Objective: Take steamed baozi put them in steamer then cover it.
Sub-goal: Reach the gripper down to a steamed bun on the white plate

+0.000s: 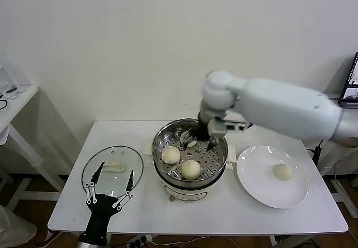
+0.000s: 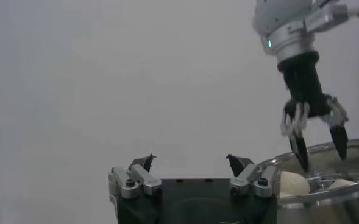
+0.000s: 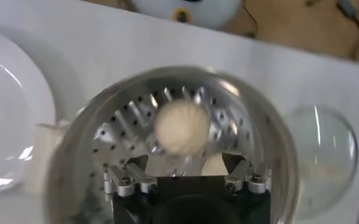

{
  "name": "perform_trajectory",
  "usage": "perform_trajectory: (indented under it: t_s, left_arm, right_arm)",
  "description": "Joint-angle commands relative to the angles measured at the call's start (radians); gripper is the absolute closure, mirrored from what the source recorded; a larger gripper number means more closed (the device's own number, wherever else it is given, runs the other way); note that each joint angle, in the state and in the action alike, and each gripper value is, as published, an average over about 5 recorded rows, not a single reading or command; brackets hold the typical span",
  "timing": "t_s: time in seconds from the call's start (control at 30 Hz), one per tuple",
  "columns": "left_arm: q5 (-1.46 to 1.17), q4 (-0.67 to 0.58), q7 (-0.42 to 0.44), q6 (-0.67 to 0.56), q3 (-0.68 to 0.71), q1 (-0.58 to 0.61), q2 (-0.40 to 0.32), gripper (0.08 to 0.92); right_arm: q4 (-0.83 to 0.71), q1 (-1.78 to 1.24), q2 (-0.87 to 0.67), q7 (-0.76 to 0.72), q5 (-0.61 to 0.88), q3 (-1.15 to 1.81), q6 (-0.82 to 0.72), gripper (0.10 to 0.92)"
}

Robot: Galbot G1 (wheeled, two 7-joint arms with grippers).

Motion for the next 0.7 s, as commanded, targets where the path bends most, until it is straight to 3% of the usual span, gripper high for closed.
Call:
perform_trajectory:
  t_s: [0.03,0.3,0.7]
  left_arm:
    - [0.002,0.002,0.0,0.002,0.005,-0.002,0.003,0.177]
    - [0.003,0.001,-0.001,0.007,0.008,-0.006,0.005,0.177]
    - [0.001,-0.001,-0.002,0.008,-0.016,0.001,0.005,0.177]
  right_arm:
    - [-0.326,0.008,-0.233,-0.103,0.204,0.095,-0.405,0.203]
    - [-0.648,-0.195,-0.28,-0.059,0.107,0.183,-0.403,0.203]
    - [-0.705,-0.457,-0.244,0.034,-0.013,0.267,-0.366,0.203]
